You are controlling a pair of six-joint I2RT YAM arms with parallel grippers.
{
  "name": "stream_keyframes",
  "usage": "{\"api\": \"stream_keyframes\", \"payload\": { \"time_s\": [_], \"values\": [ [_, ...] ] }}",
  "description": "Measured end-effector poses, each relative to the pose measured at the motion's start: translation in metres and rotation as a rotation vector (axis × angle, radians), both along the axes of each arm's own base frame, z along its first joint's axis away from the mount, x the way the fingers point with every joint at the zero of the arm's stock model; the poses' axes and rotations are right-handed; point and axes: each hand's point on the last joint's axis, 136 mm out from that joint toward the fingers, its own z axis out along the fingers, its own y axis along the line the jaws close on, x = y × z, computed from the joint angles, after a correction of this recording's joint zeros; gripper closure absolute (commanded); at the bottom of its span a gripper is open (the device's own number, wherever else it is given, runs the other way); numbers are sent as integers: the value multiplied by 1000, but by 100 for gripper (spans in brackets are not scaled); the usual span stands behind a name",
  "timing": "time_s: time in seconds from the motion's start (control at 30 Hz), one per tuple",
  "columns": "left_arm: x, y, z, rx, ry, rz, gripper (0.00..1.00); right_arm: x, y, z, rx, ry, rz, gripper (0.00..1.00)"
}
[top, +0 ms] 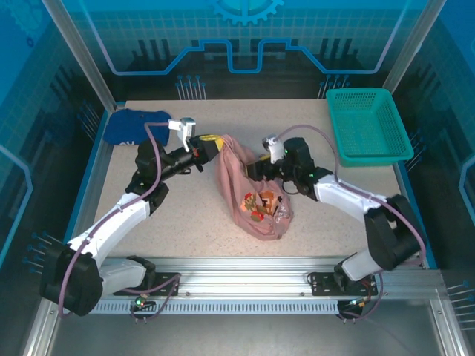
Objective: Fold the inside-out t-shirt
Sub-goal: Turn the T-shirt inside out at the center of the table.
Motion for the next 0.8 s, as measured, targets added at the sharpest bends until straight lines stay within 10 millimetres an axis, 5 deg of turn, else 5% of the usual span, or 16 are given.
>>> {"api": "stream_keyframes", "payload": {
  "time_s": [0.17, 0.33, 0.47, 0.57, 0.63, 0.8],
  "values": [
    [2, 2, 0, 0, 2, 7, 100, 29, 29, 9, 42, -17, 58, 99],
    [11, 20, -2, 4, 28, 101, 100, 30, -2, 49, 30, -79, 14, 100],
    [17, 32, 0, 19, 32, 184, 100, 15, -33, 136, 28, -222, -13, 100],
    [23, 36, 8, 35, 33, 221, 100, -6, -39, 210, 51, -339, 32, 100],
    [25, 39, 21, 42, 13, 245, 100, -19, -40, 242, 65, -383, 74, 100],
    [29, 48, 63, 42, -37, 307, 100, -40, -46, 267, 79, -365, 163, 98]
  ]
}}
